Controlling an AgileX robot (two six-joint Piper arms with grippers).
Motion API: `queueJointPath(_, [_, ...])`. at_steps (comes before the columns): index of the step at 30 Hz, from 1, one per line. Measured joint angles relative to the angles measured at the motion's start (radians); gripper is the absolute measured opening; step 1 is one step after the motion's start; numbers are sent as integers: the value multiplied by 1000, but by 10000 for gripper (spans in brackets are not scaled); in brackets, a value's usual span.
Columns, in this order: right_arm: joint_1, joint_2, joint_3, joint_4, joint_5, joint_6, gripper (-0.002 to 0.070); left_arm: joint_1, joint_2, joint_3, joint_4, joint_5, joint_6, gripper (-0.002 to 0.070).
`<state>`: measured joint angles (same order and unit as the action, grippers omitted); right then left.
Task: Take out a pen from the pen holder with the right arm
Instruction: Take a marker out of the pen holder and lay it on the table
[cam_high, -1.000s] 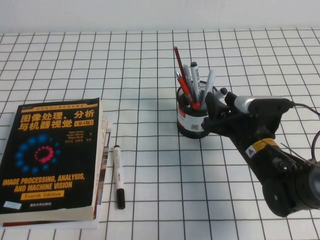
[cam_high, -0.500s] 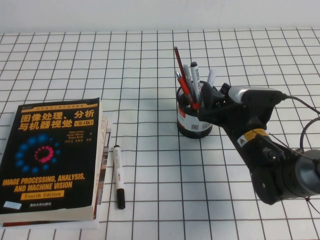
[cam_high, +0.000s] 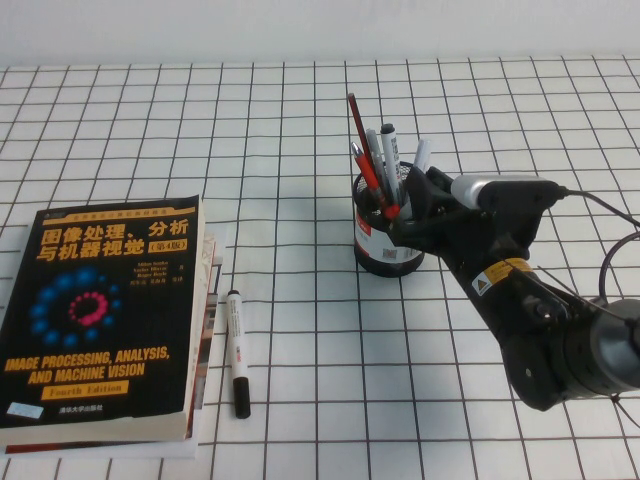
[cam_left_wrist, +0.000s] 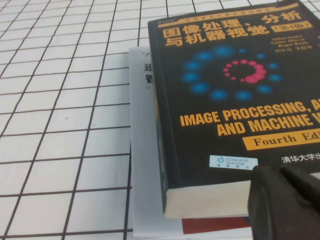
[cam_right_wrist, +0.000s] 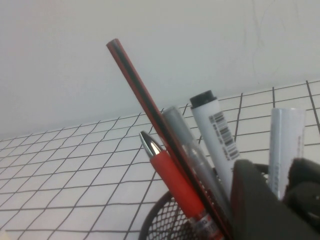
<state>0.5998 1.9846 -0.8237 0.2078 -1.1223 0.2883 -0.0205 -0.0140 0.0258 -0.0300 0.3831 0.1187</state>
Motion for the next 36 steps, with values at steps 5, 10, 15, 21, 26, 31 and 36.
queueJointPath(5, [0,0,0,-6,-2,5,106,0,0,0,0,0,0,-4])
queueJointPath(10, [0,-6,0,-6,7,5,106,0,0,0,0,0,0,-4])
queueJointPath(15, [0,-71,0,-6,115,-11,106,0,0,0,0,0,0,-4])
queueJointPath(21, [0,-213,0,-6,233,-102,106,0,0,0,0,0,0,-4])
queueJointPath(26, [0,-345,0,-6,345,-164,106,0,0,0,0,0,0,-4])
queueJointPath(31, [0,-510,0,-5,465,-252,106,0,0,0,0,0,0,-4])
queueJointPath(36, [0,-672,-10,-5,696,-302,106,0,0,0,0,0,0,-4])
